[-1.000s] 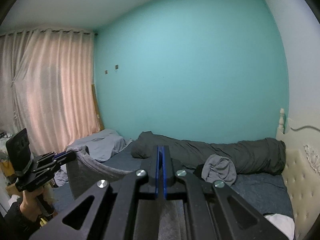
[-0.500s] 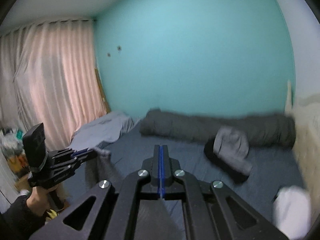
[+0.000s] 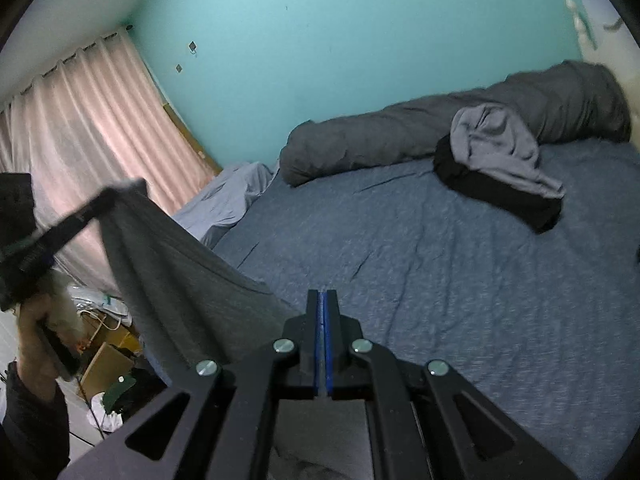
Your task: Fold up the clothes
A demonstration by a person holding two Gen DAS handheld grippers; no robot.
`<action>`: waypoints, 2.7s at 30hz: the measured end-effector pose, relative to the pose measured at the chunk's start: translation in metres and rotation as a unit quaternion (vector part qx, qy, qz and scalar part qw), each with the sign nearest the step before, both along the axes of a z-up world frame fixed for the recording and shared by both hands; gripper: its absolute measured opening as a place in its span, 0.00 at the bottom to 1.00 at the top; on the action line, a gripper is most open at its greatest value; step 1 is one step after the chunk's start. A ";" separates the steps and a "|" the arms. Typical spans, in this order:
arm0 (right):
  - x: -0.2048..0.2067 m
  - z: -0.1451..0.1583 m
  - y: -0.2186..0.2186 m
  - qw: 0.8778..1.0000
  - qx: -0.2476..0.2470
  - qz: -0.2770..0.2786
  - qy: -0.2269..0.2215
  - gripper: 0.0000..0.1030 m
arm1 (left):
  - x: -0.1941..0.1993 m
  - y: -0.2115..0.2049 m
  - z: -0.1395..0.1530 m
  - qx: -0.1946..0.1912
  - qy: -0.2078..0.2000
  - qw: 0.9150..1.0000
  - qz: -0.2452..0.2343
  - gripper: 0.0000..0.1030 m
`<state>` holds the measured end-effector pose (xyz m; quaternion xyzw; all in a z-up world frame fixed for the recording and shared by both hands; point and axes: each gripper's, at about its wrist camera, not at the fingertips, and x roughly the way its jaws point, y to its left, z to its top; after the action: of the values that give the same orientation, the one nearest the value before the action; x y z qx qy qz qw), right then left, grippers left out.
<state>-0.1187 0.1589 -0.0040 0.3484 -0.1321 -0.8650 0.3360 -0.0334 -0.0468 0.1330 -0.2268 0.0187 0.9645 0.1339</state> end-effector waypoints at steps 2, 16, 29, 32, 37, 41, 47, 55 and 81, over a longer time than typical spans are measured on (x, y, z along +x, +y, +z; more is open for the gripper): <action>-0.008 -0.016 -0.010 1.000 -0.012 0.010 -0.010 0.22 | 0.004 -0.001 0.001 -0.003 0.004 1.000 -0.004 0.06; -0.041 -0.093 -0.066 0.988 -0.099 0.095 -0.073 0.72 | 0.016 -0.003 -0.008 -0.022 0.000 0.999 -0.025 0.06; -0.014 -0.114 -0.097 0.989 -0.004 0.137 -0.047 0.73 | -0.002 0.002 -0.028 -0.018 -0.024 0.999 -0.027 0.06; -0.016 -0.118 -0.100 0.990 -0.003 0.131 -0.047 0.73 | -0.004 0.005 -0.030 -0.019 -0.027 0.999 -0.030 0.06; -0.017 -0.119 -0.107 0.991 -0.007 0.130 -0.039 0.73 | -0.003 0.014 -0.028 -0.024 -0.026 0.999 -0.040 0.06; -0.015 -0.116 -0.113 0.990 -0.012 0.140 -0.027 0.62 | -0.002 0.017 -0.028 -0.022 -0.026 0.998 -0.044 0.06; -0.013 -0.113 -0.114 0.988 -0.019 0.151 -0.013 0.12 | -0.001 0.014 -0.027 -0.021 -0.025 0.999 -0.042 0.06; -0.008 -0.079 -0.076 0.998 -0.008 0.055 0.036 0.08 | 0.001 0.005 -0.016 -0.008 -0.012 1.000 -0.027 0.06; 0.082 0.196 0.053 0.951 0.065 -0.101 0.285 0.08 | 0.046 0.023 0.100 0.040 0.115 0.992 -0.026 0.06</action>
<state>-0.0365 0.2122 0.1922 0.0938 -0.0090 -0.9643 0.2477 0.0121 -0.0236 0.2333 -0.1084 0.0013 0.9804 0.1647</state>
